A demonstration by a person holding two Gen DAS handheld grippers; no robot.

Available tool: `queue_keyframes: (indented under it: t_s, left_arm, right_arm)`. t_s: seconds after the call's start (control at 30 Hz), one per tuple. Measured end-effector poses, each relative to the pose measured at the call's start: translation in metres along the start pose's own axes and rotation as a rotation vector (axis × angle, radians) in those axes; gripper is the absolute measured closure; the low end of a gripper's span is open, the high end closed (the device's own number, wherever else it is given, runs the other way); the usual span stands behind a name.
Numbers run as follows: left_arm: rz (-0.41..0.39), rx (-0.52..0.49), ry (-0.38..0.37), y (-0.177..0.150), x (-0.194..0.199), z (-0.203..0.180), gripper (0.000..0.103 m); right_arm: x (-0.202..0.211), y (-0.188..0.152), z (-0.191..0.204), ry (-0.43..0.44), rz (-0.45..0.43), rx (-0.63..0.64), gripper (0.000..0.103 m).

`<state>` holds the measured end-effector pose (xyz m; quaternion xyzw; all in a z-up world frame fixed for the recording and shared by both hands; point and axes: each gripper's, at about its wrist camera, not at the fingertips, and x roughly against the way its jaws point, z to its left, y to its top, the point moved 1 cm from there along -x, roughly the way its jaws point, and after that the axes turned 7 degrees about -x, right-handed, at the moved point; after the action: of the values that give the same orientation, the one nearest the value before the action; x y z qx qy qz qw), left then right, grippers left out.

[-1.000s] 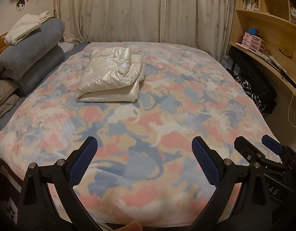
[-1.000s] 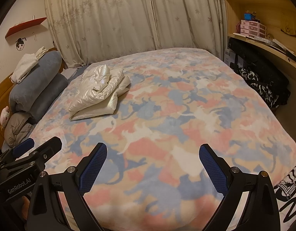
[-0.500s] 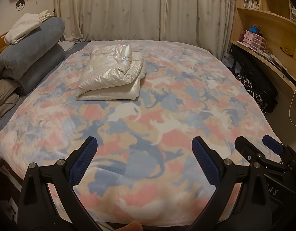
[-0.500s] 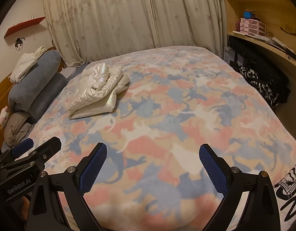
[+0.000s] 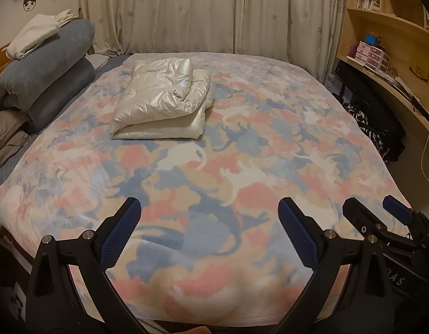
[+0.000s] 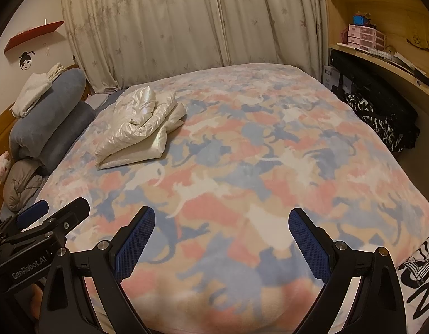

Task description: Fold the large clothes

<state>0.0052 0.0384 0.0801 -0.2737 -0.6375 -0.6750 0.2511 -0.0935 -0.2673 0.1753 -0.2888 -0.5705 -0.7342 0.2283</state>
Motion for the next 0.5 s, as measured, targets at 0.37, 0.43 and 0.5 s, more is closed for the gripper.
queue_keyframes:
  t_s: [0.37, 0.43, 0.5]
  left_arm:
    - [0.014, -0.001, 0.003, 0.0003, -0.0066, 0.0048, 0.005]
    - [0.015, -0.002, 0.002, 0.0001, -0.0089, 0.0071, 0.005]
    - [0.016, -0.003, 0.001, 0.0019, -0.0097, 0.0058, 0.005]
  right_arm:
    - [-0.0035, -0.0066, 0.0004, 0.001, 0.006, -0.002, 0.005]
    - [-0.0035, -0.0063, 0.0008, 0.001, 0.006, -0.002, 0.005]
    - [-0.0036, -0.0054, 0.0012, 0.000, 0.006, -0.002, 0.005]
